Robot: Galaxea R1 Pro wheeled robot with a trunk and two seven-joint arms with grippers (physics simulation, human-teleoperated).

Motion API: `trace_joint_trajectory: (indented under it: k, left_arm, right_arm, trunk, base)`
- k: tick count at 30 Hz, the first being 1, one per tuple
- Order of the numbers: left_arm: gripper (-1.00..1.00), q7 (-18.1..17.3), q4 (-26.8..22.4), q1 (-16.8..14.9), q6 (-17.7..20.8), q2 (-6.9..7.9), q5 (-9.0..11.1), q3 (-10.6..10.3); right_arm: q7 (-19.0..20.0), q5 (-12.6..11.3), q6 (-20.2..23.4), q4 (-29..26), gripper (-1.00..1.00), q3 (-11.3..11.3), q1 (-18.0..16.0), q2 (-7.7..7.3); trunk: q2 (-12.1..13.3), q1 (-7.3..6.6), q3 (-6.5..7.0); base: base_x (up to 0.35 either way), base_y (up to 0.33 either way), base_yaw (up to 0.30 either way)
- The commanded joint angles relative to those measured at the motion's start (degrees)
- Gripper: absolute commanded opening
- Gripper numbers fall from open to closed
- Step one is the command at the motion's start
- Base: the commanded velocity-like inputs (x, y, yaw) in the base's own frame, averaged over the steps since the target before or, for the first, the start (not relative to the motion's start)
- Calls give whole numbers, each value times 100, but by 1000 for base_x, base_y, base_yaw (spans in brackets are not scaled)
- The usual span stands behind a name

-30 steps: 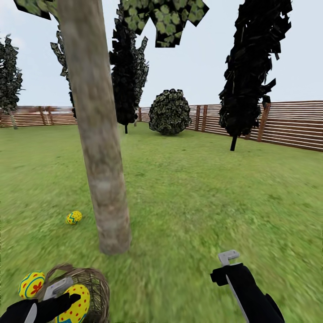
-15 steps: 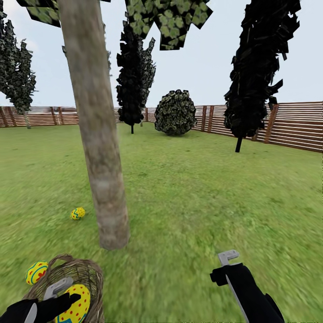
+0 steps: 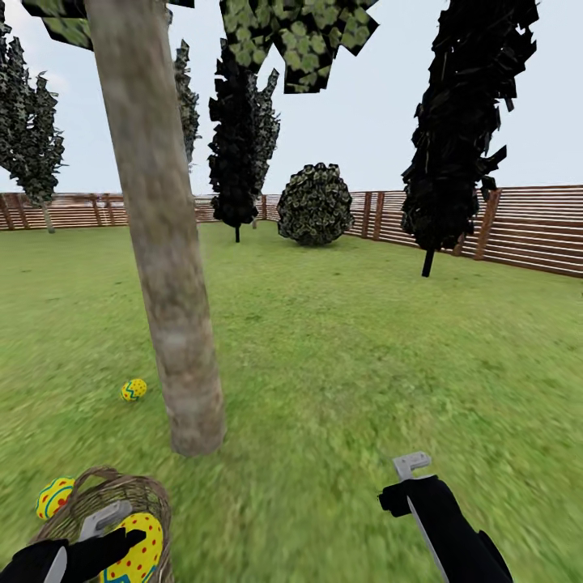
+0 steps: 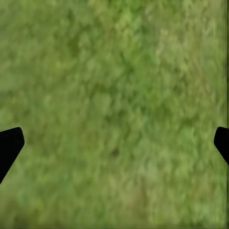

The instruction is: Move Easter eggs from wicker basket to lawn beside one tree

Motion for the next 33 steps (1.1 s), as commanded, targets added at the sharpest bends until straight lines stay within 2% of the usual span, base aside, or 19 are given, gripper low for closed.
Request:
trace_joint_trajectory:
  k: [1, 5, 12, 17, 27, 30, 33]
  left_arm:
    - [-100, 4, -8, -3, 52, -4, 52, 13]
    - [-100, 4, -8, -3, 52, -10, 58, 13]
    - [-100, 4, -1, -3, 52, -15, 58, 5]
    - [-100, 11, 1, -3, 52, -47, 50, 4]
    - [-100, -38, 9, -3, 52, -60, 48, -8]
    - [-100, -21, 10, -3, 52, -213, 26, -17]
    - [-100, -28, 10, -3, 56, -236, 23, -15]
  right_arm:
    - [43, 63, 26, -5, 100, 13, -3, -5]
    - [43, 68, 26, -5, 100, 16, -3, 0]
    - [43, 69, 26, -5, 100, 15, -3, 30]
    - [43, 61, 26, -5, 100, 12, -5, 30]
    - [43, 53, 26, -5, 100, 7, -3, 30]
    - [43, 51, 29, -9, 100, 3, -4, 23]
    - [43, 59, 27, -9, 100, 8, -6, 22]
  trunk:
    - [38, -23, 12]
    - [199, -111, 84]
    - [479, -265, 210]
    - [680, -375, 299]
    - [680, -375, 299]
    - [680, -375, 299]
    - [680, -375, 299]
  base:
    - [0, -295, 0]
    - [0, -295, 0]
    - [0, -295, 214]
    - [0, -295, 30]
    - [1, -296, 0]
    - [94, -307, 0]
    - [185, -295, 0]
